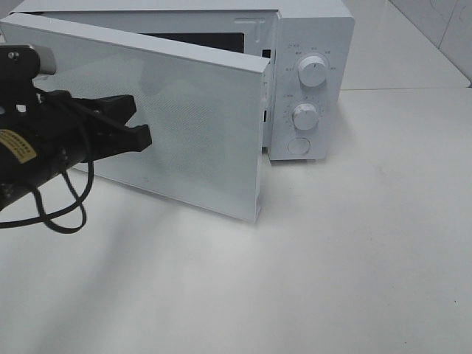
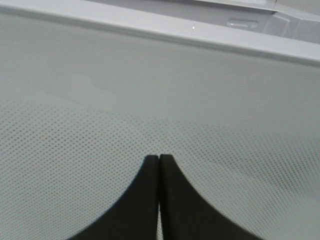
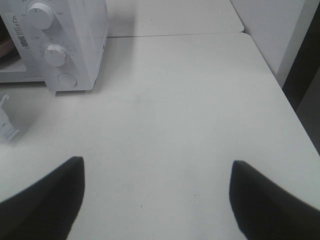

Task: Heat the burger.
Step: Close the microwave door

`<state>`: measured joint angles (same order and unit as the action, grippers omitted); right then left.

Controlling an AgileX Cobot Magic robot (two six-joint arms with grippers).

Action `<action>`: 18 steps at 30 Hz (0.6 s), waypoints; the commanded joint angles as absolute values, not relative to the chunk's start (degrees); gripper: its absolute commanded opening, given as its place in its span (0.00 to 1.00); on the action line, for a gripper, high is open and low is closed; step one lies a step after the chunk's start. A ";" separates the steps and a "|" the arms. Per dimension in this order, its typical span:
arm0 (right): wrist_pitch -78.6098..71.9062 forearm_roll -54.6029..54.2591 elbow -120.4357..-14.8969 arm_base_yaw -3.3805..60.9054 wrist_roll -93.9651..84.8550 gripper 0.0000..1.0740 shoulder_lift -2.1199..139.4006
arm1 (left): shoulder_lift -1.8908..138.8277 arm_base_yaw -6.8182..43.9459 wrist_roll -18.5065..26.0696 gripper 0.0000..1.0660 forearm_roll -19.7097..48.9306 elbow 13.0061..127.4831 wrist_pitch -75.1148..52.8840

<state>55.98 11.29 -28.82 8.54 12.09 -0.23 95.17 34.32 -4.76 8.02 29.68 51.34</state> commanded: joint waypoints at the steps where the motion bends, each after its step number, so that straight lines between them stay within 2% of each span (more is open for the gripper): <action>1: 55.58 11.52 -28.65 8.31 12.26 0.70 -1.66 | 97.12 37.53 -1.49 0.00 15.36 34.15 49.56; 4: 55.58 11.52 -28.65 8.31 12.26 0.70 -1.66 | 97.52 37.93 -0.92 0.00 16.56 35.01 49.16; 6: 55.58 11.52 -28.65 8.31 12.26 0.70 -1.66 | 99.52 40.05 2.12 0.00 21.66 38.85 48.59; 9: 55.58 11.52 -28.65 8.31 12.26 0.70 -1.66 | 100.84 41.14 4.30 0.00 24.12 41.65 48.47; 15: 55.58 11.52 -28.65 8.31 12.26 0.70 -1.66 | 102.90 42.80 6.13 0.00 27.56 45.72 46.81; 18: 55.58 11.52 -28.65 8.31 12.26 0.70 -1.66 | 105.20 44.23 8.08 0.00 31.40 49.50 46.75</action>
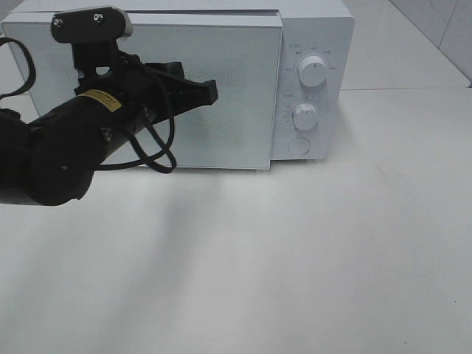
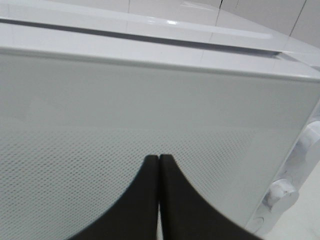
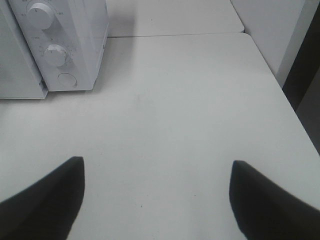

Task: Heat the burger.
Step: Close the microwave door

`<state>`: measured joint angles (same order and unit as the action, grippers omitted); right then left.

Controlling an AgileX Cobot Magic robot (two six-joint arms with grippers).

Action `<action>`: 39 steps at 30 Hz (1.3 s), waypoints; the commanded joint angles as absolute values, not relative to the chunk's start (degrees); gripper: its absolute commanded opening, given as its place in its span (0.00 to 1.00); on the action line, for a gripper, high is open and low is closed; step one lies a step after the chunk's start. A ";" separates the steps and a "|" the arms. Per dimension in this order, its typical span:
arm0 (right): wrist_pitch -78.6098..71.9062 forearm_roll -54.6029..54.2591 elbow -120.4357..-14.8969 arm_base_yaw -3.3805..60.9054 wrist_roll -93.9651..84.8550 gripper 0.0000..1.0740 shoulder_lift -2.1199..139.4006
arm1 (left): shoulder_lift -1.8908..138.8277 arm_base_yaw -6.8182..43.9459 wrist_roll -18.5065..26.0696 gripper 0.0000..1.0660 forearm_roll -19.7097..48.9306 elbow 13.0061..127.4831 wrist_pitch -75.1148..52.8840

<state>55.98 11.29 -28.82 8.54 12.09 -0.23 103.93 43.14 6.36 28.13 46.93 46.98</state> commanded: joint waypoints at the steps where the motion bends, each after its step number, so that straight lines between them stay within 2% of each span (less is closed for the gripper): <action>1: 55.58 11.52 -28.65 8.31 12.26 0.70 -1.66 | 105.83 44.46 9.22 0.00 32.54 50.48 46.75; 2: 55.58 11.52 -28.65 8.31 12.26 0.70 -1.66 | 106.91 45.09 11.17 0.00 34.49 52.37 46.47; 5: 55.58 11.52 -28.65 8.31 12.26 0.70 -1.66 | 107.54 45.44 12.26 0.00 35.24 53.34 46.18; 7: 55.58 11.52 -28.65 8.31 12.26 0.70 -1.66 | 109.43 45.72 15.01 0.00 37.41 57.18 44.18; 15: 55.58 11.52 -28.65 8.31 12.26 0.70 -1.66 | 112.07 45.72 15.53 0.00 40.11 61.99 43.60; 19: 55.58 11.52 -28.65 8.31 12.26 0.70 -1.66 | 113.22 45.72 17.36 0.00 40.11 63.66 43.43; 21: 55.58 11.52 -28.65 8.31 12.26 0.70 -1.66 | 114.53 45.61 19.88 0.00 40.74 65.66 43.43; 30: 55.58 11.52 -28.65 8.31 12.26 0.70 -1.66 | 116.14 43.26 19.88 0.00 41.65 68.58 41.31; 39: 55.58 11.52 -28.65 8.31 12.26 0.70 -1.66 | 115.68 43.72 20.91 0.00 41.54 68.64 38.67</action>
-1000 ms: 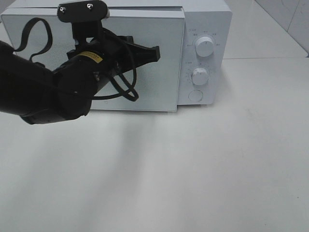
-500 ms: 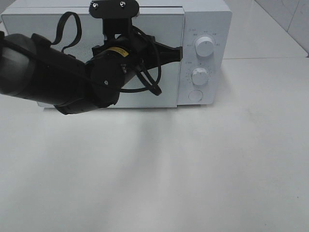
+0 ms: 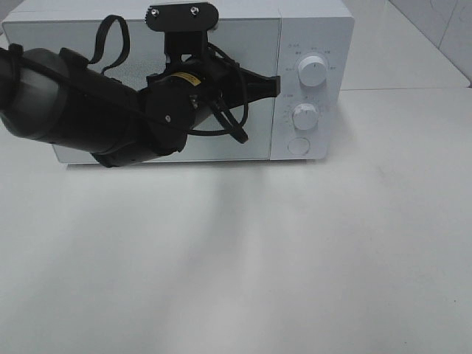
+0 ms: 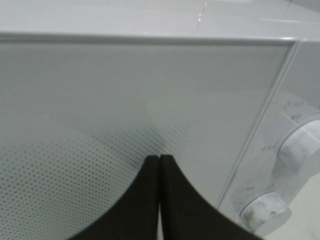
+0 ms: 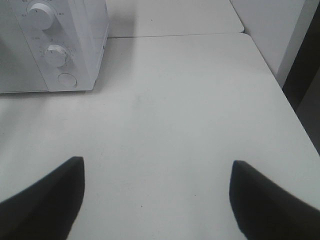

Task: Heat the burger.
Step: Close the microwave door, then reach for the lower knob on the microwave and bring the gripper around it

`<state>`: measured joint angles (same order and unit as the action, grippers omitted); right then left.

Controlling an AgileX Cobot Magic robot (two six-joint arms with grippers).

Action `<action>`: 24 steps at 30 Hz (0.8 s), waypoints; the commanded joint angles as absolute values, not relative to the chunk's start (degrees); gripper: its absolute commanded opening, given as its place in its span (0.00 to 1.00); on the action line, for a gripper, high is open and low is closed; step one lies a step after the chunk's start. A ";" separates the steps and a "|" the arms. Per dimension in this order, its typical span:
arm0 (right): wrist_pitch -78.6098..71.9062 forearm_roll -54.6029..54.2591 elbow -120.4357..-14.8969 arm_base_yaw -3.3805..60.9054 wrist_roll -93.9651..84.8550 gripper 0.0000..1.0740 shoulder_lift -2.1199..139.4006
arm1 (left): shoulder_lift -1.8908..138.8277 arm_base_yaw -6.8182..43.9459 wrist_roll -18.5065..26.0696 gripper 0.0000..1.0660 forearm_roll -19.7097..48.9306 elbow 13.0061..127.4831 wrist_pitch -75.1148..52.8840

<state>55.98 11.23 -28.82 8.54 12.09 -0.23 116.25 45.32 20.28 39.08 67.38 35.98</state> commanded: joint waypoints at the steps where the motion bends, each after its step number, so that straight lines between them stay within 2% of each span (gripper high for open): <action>1: 55.58 11.52 -28.65 8.31 12.26 0.70 -1.66 | 115.68 43.72 20.91 0.00 41.54 68.64 38.67; 10: 55.58 11.52 -28.65 8.31 12.26 0.70 -1.66 | 111.21 48.82 26.87 0.00 41.77 65.89 31.11; 15: 55.58 11.52 -28.65 8.31 12.26 0.70 -1.66 | 108.98 50.99 27.27 0.00 41.77 63.03 27.22; 17: 55.58 11.52 -28.65 8.31 12.26 0.70 -1.66 | 107.72 51.45 27.27 0.00 41.77 61.99 23.38; 18: 55.58 11.52 -28.65 8.31 12.26 0.70 -1.66 | 106.97 51.39 27.27 0.03 41.77 61.31 17.99; 19: 55.58 11.52 -28.65 8.31 12.26 0.70 -1.66 | 106.46 51.39 27.27 0.11 41.77 61.25 14.61; 20: 55.58 11.52 -28.65 8.31 12.26 0.70 -1.66 | 106.46 51.39 27.27 0.11 41.77 61.25 14.61; 21: 55.58 11.46 -28.65 8.31 12.26 0.70 -1.66 | 105.77 51.22 27.27 0.36 41.48 60.91 8.19; 22: 55.58 11.46 -28.65 8.31 12.26 0.70 -1.66 | 105.60 51.22 27.27 0.50 41.48 60.91 6.07; 23: 55.58 11.46 -28.65 8.31 12.26 0.70 -1.66 | 105.60 51.22 27.27 0.50 41.48 60.91 6.07; 24: 55.58 11.46 -28.65 8.31 12.26 0.70 -1.66 | 105.08 51.22 27.27 0.79 41.08 60.91 1.83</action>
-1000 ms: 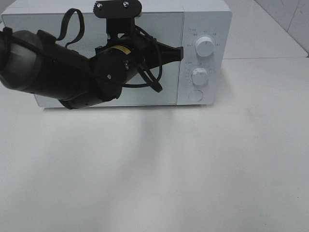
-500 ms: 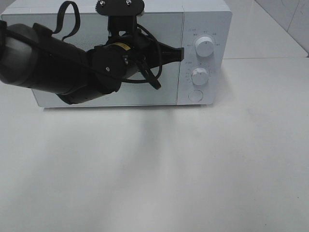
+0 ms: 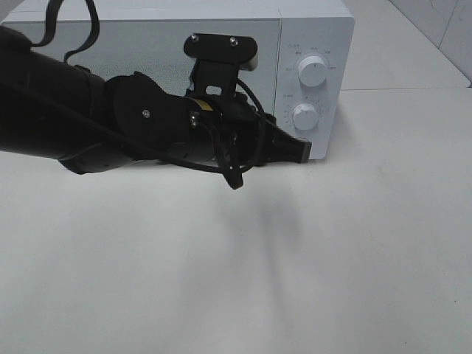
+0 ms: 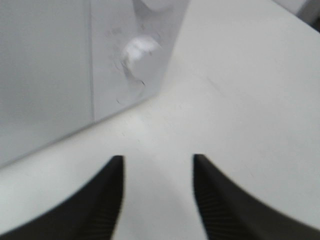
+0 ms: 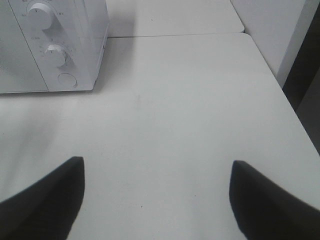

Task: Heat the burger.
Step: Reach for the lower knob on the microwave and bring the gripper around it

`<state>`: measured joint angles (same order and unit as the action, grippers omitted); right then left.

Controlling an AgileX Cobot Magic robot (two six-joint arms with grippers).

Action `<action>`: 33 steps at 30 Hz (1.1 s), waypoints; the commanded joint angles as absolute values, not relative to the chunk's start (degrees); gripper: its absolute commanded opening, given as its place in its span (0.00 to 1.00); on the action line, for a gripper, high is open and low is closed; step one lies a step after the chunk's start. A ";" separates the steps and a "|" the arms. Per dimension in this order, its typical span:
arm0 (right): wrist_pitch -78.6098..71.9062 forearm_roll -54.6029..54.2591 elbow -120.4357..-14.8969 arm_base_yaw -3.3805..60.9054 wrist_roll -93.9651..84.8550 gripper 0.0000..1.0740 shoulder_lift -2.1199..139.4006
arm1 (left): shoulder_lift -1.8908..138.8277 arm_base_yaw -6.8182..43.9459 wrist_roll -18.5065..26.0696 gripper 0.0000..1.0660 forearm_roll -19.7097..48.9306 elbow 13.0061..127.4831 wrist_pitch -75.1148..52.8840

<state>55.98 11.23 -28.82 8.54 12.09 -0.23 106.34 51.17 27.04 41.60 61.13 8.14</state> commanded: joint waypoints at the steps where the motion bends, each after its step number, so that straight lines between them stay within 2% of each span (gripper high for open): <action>1: 55.58 11.46 -28.65 8.31 12.26 0.70 -1.66 | 104.79 51.22 27.27 0.91 40.91 60.91 0.00; 3: 55.58 11.46 -28.65 8.31 12.26 0.70 -1.66 | 104.28 51.22 27.27 0.94 40.34 60.91 -3.84; 6: 55.58 11.46 -28.65 8.31 12.26 0.70 -1.66 | 103.19 51.22 27.27 0.92 36.67 60.91 -8.48; 7: 55.58 11.46 -28.65 8.31 12.26 0.70 -1.66 | 102.27 51.22 27.27 0.92 31.97 60.91 -11.86; 8: 55.58 11.46 -28.65 8.31 12.26 0.70 -1.66 | 102.27 51.22 27.27 0.92 31.97 60.91 -11.86; 10: 55.58 11.46 -28.65 8.31 12.26 0.70 -1.66 | 100.61 51.22 26.59 0.92 25.95 60.91 -16.90; 13: 55.58 11.46 -28.65 8.31 12.26 0.70 -1.66 | 99.92 51.22 26.30 0.92 25.10 60.91 -18.68; 15: 55.58 11.57 -28.65 8.31 12.26 0.70 -1.66 | 97.17 48.76 21.54 0.92 24.18 60.91 -25.10; 18: 55.58 11.57 -28.65 8.31 12.26 0.70 -1.66 | 96.31 47.56 19.88 0.92 24.01 60.91 -26.93; 19: 55.58 11.46 -28.65 8.31 12.26 0.70 -1.66 | 94.94 44.98 16.62 0.92 23.55 60.91 -30.37; 21: 55.58 11.46 -28.65 8.31 12.26 0.70 -1.66 | 94.14 43.32 14.84 0.92 23.43 60.91 -32.54; 22: 55.58 11.52 -28.65 8.31 12.26 0.70 -1.66 | 92.70 40.05 12.72 0.92 23.20 60.91 -36.90; 23: 55.58 11.46 -28.65 8.31 12.26 0.70 -1.66 | 91.27 37.18 12.49 0.92 23.03 60.91 -40.57; 26: 55.58 11.52 -28.65 8.31 12.26 0.70 -1.66 | 90.41 35.98 12.49 0.92 22.92 60.91 -41.94; 27: 55.58 11.46 -28.65 8.31 12.26 0.70 -1.66 | 88.69 33.23 12.49 0.92 22.29 60.91 -44.86; 29: 55.58 11.46 -28.65 8.31 12.26 0.70 -1.66 | 87.95 32.26 12.49 0.92 22.00 60.91 -46.18; 31: 55.58 11.46 -28.65 8.31 12.26 0.70 -1.66 | 84.28 27.67 10.83 0.92 19.54 60.91 -50.13; 33: 55.58 11.46 -28.65 8.31 12.26 0.70 -1.66 | 83.37 26.76 10.31 0.92 18.79 60.91 -50.88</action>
<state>55.98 11.23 -28.82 8.54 12.09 -0.23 84.11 26.87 10.89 19.02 61.13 -49.90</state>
